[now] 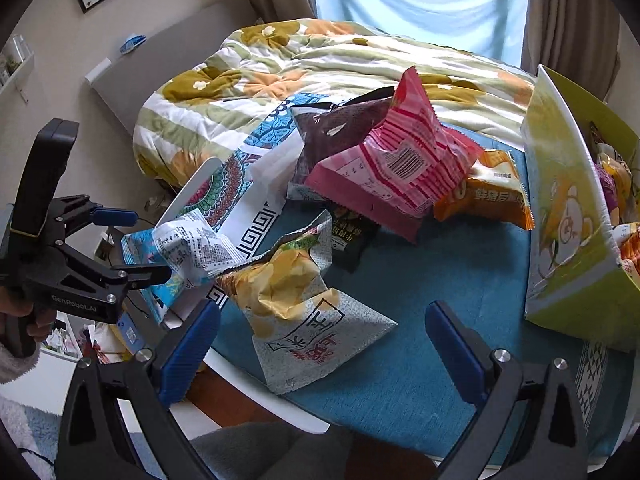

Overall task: Organize snacks
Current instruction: 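Grasp the blue-white bag with the left tool while the right tool approaches the yellow chip bag, then close the right tool on the yellow potato chip bag, then lift the blue-white bag with the left tool while the right tool carries the chip bag over the box, then open both tools to drop the two bags into the box, then withdraw both open tools from the box toward the remaining snacks, then grasp the dark purple bag with the left tool while the right tool grasps the pink bag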

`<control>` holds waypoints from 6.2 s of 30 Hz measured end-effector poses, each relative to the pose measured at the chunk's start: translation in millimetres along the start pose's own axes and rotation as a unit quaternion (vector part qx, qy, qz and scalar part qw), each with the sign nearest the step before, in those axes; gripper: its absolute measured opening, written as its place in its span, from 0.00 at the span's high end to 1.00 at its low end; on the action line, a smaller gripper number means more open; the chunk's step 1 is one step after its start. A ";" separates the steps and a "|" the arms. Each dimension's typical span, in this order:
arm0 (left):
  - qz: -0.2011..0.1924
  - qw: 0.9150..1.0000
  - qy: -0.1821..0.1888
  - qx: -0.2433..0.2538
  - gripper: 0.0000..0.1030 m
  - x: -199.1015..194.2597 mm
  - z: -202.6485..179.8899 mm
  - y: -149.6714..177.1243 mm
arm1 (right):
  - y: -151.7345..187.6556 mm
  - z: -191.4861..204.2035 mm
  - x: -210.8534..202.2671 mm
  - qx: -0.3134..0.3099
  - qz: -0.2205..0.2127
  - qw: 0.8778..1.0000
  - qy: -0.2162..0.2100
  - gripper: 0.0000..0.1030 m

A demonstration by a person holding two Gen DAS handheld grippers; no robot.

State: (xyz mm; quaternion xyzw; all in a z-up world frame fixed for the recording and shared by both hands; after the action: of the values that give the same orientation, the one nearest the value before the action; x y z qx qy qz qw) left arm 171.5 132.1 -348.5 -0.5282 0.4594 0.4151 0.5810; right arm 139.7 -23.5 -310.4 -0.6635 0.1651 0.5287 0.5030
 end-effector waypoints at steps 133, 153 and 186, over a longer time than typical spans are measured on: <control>-0.131 0.985 0.102 -0.052 0.04 -92.1 -333.1 -223.4 | 15.2 -382.2 -121.1 0.247 -0.086 0.962 0.078 0.01; -0.207 0.972 0.062 -0.090 0.04 -157.0 -280.1 -181.8 | 6.7 -346.4 -184.0 0.176 -0.113 0.971 0.115 0.01; -0.098 0.982 0.159 -0.042 0.04 -61.2 -44.2 -146.9 | -73.3 -117.8 -62.7 0.265 -0.114 0.954 0.084 0.01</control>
State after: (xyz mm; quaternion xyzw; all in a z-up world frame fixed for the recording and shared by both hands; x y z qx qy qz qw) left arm 295.2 74.0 -255.8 -0.6538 0.4742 0.2861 0.5156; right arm 233.5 -110.1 -227.5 -0.5627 0.2645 0.3472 0.7021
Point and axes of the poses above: each gripper's, at about its wrist camera, not at the fingertips, and x roughly the way its jaws point, z to its left, y to its underside, the point moved 10 cm from there along x, roughly the way its jaws point, and after that the axes turned 12 degrees about -x, right-handed, at the moved point
